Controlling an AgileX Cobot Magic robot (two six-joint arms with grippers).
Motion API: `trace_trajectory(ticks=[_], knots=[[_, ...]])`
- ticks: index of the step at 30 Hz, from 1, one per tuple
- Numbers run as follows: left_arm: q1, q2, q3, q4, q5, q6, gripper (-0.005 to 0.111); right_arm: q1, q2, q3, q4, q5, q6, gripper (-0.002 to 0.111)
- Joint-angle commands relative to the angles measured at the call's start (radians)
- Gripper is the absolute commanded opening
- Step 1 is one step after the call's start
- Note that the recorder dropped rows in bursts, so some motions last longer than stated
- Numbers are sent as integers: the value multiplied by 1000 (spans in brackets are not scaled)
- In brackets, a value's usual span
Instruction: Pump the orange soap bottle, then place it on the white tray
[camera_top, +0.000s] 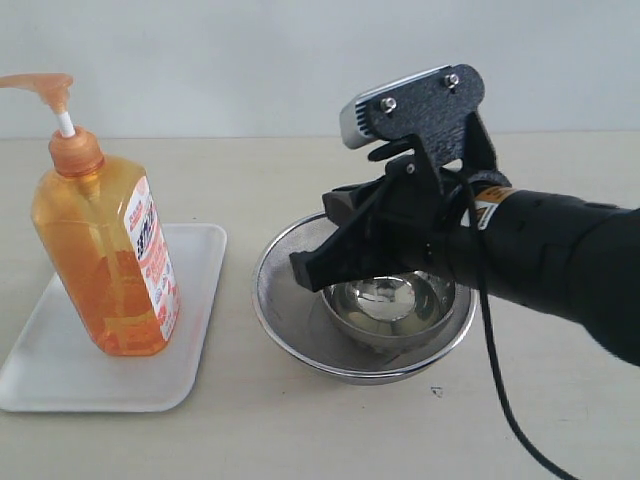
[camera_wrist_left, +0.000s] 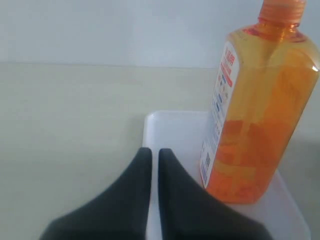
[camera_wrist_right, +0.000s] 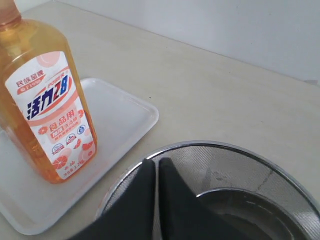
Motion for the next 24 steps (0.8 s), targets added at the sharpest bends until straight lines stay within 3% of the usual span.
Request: trace_trajectory(ticks=[1, 15, 24], knots=[[-6, -1, 4, 4, 2, -6, 5, -70, -63, 2, 17, 93, -14, 0], [-6, -1, 4, 4, 2, -6, 5, -323, -318, 11, 66, 333, -1, 0], [-6, -1, 4, 4, 2, -6, 5, -463, -613, 253, 66, 299, 47, 0]])
